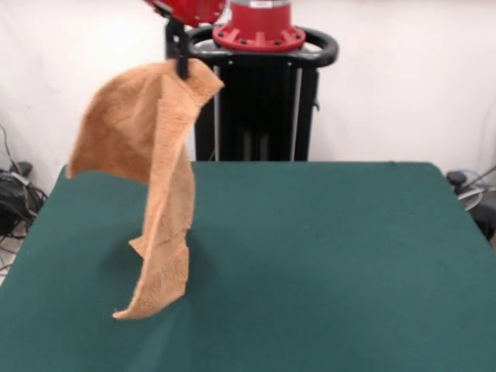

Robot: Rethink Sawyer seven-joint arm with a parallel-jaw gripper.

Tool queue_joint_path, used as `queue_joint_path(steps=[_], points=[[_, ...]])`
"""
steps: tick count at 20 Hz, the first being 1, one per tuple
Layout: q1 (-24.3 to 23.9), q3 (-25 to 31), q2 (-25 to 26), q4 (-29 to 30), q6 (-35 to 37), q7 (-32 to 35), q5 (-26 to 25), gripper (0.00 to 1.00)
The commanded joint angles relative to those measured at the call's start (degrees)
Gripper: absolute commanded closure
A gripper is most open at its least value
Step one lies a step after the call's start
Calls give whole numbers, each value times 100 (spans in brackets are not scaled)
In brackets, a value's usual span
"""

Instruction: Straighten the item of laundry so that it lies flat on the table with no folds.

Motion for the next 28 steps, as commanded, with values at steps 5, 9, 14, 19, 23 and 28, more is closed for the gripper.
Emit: queue_joint_path(steps=[5, 9, 14, 19, 23, 28], points=[[488, -107, 130, 921, -450, 1493, 655, 100], [589, -73, 238, 1123, -736, 1564, 924, 100], [840, 6, 725, 1300, -1570, 1956, 1305, 100], [1213, -50, 1170, 1335, -2297, 2378, 1757, 100], [1598, -197, 1408, 1292, -2598, 2686, 2157, 100], [2007, -322, 1847, 1190, -3093, 2974, 2607, 100]])
